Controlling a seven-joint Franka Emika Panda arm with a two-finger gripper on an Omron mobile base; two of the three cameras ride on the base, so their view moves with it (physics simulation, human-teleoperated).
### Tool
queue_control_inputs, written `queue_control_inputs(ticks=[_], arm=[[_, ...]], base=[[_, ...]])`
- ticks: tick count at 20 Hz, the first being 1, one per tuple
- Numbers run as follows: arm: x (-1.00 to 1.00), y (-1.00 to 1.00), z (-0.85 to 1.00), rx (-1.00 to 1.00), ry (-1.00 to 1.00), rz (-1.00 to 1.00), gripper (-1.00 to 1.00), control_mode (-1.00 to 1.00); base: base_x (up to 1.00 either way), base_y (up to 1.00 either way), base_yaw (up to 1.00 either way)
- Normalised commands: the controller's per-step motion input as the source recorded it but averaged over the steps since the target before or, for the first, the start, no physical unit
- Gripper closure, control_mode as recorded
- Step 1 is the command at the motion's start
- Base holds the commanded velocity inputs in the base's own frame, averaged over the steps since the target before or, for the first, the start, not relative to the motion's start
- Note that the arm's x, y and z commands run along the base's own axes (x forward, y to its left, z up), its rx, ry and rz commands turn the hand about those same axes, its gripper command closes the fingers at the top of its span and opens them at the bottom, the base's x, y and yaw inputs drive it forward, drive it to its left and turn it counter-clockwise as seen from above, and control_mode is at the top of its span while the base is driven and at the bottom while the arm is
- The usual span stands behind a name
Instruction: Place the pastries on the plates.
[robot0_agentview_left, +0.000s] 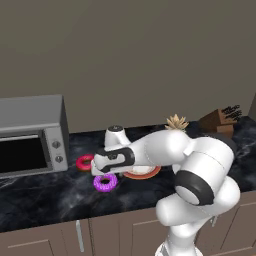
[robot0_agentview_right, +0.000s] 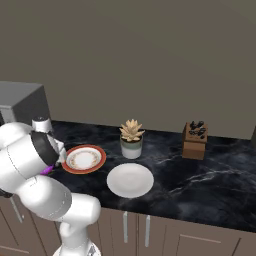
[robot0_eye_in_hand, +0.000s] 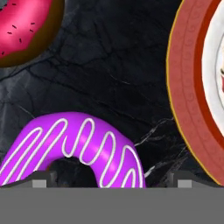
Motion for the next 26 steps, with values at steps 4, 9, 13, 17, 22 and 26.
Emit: queue_control_inputs(ticks=[4,9,13,17,22,26], arm=[[0.00,0.01,-0.20,-0.01,0.00,0.00,-1.00,-1.00],[0.00,0.00,-0.11,-0.01,0.00,0.00,-1.00,-1.00],[-0.01,0.00,-0.14,0.00,0.00,0.00,-1.00,-1.00],[-0.17,0.00,-0.25,0.00,0.00,0.00,-1.00,-1.00],[-0.02,0.00,-0.01,0.00,0.00,0.00,-1.00,-1.00],[0.00,0.00,0.00,0.00,0.00,0.00,1.00,-1.00]], base=[[0.00,0.00,0.00],[0.00,0.00,0.00],[0.00,0.00,0.00],[0.00,0.00,0.00],[0.00,0.00,0.00],[0.00,0.00,0.00]])
